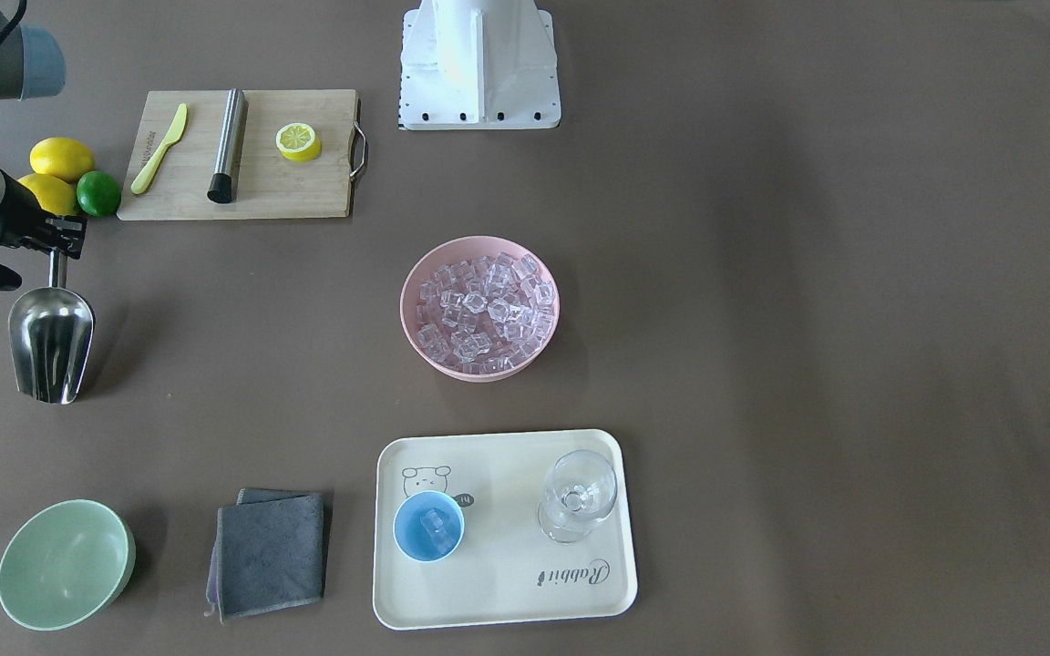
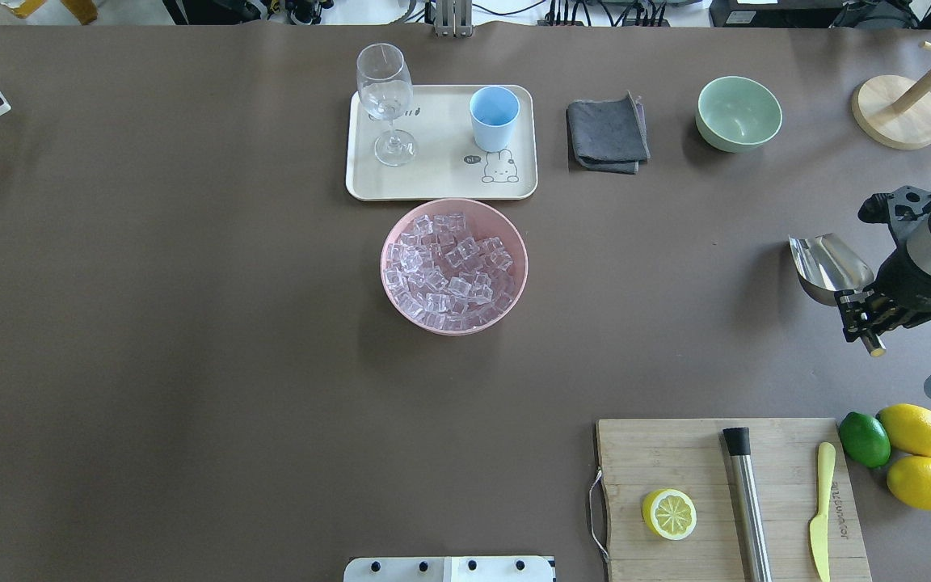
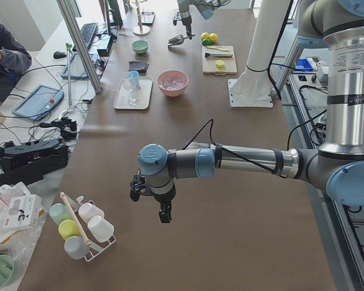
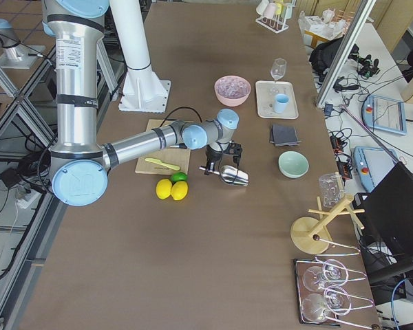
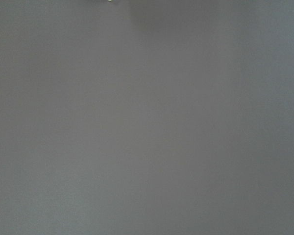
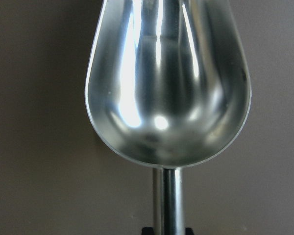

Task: Put ice in cup with scoop
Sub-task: 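Lower the scoop onto the table and open the right gripper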

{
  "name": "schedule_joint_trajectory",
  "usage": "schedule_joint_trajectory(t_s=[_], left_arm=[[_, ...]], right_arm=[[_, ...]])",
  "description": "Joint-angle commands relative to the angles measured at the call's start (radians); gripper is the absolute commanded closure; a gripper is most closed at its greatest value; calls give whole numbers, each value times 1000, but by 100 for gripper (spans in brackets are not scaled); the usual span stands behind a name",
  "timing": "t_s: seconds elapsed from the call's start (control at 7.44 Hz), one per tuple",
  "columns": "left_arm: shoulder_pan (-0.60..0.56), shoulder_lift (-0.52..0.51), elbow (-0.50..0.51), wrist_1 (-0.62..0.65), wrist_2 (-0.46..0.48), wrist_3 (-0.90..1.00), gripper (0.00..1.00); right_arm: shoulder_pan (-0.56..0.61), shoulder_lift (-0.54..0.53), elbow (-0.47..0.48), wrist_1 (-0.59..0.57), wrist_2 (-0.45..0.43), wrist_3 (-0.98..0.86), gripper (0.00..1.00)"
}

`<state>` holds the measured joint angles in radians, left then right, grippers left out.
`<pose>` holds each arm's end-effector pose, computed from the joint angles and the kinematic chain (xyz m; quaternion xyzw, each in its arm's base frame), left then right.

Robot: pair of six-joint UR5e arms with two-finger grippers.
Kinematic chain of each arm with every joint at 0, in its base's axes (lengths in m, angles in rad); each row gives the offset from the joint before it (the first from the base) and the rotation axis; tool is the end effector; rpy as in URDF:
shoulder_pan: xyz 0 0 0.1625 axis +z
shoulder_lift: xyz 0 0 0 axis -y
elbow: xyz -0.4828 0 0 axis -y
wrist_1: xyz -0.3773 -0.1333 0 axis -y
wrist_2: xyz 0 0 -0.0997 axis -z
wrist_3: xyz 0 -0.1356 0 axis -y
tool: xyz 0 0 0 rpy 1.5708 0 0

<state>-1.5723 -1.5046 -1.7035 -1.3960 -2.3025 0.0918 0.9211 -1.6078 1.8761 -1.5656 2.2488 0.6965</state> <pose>-0.0434 -0.4327 0.7302 -0.0338 0.3592 0.0227 0.9324 -0.2462 -0.4038 0.6197 -0.1049 -0.3377 -0.0235 0.9351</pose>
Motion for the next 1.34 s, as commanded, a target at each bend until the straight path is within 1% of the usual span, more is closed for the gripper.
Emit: schedule_joint_trajectory(t_s=[0.0,0.13,0.27,0.4,0.54,0.67,0.81,0.94,1.21], left_arm=[[1,3,1,-1,1,3,2],[3,3,1,-1,3,3,2],[6,3,10,-1,5,5,2],[6,3,18,-3,2,5,2],[6,3,19,-1,1,5,2],[8,3,19,-1,1,5,2],[6,1,16,-1,0,3,2],[8,1,16,-3,0,5,2],[8,1,16,-3,0,5,2]], right_arm=[[-4,0,-55,51,44,0,100],[-4,2,-58,52,66,0,100],[-4,2,-57,52,69,-2,83],[-4,2,-58,52,69,-2,61],[-4,3,-58,53,68,0,43],[-4,5,-61,70,68,-2,10],[-4,6,-77,105,68,-2,1],[-2,11,-87,122,68,0,1],[14,41,-78,124,57,-2,1]])
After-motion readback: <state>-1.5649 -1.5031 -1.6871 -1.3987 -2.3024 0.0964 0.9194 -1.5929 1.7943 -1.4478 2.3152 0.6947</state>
